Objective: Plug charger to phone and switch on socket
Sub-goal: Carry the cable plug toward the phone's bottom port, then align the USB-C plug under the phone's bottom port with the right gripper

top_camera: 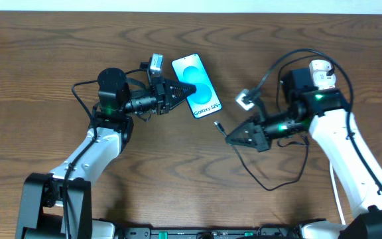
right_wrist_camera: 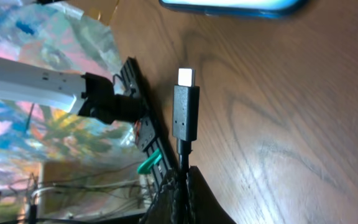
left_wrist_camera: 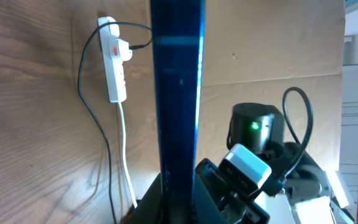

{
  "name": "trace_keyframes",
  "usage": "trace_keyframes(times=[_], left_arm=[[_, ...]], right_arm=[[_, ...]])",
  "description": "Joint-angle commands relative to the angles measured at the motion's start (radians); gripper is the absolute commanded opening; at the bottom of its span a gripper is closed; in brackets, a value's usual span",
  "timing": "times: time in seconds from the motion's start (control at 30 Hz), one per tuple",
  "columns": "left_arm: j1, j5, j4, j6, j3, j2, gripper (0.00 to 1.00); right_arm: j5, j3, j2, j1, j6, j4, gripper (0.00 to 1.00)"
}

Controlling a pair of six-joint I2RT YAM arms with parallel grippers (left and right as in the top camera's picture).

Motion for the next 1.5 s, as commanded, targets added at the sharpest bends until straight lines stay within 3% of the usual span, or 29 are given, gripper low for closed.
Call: trace_keyframes(times=[0.0, 0.17, 0.37, 0.47, 0.67, 0.77, 1.03, 1.3, 1.47], left_arm=[[0.001, 0.027, 0.014, -0.014, 0.027, -0.002, 0.07], [0.001, 0.027, 0.014, 0.008, 0.027, -0.002, 0.07], [0.001, 0.013, 0.014, 0.035, 0.027, -0.002, 0.07], [0.001, -0.01, 0.014, 0.035, 0.027, -0.002, 0.08], [0.001, -0.002, 0.014, 0.034, 0.027, -0.002, 0.07], [0.001, 0.037, 0.014, 0.034, 0.027, -0.002, 0.08], [0.001, 0.114, 0.068, 0.042, 0.027, -0.002, 0.07], [0.001, 0.116, 0.066, 0.095, 0.026, -0.002, 0.08], [0.001, 0.087, 0.065, 0.121, 0.026, -0.002, 0.07]], right_arm=[[0.135, 0.001, -0.014, 0.075, 0.27, 0.069, 0.01], [0.305, 0.001, -0.131, 0.123, 0.373, -0.011, 0.01], [0.509, -0.019, -0.429, 0.14, 0.505, -0.042, 0.02], [0.503, -0.113, -0.568, 0.168, 0.591, 0.074, 0.01], [0.5, -0.445, -0.742, 0.226, 0.851, 0.488, 0.01], [0.439, -0.547, -0.707, 0.232, 0.913, 0.728, 0.01], [0.297, -0.544, -0.478, 0.232, 0.912, 0.939, 0.01], [0.301, -0.523, -0.435, 0.232, 0.898, 0.97, 0.01], [0.325, -0.48, -0.449, 0.237, 0.858, 0.905, 0.02]])
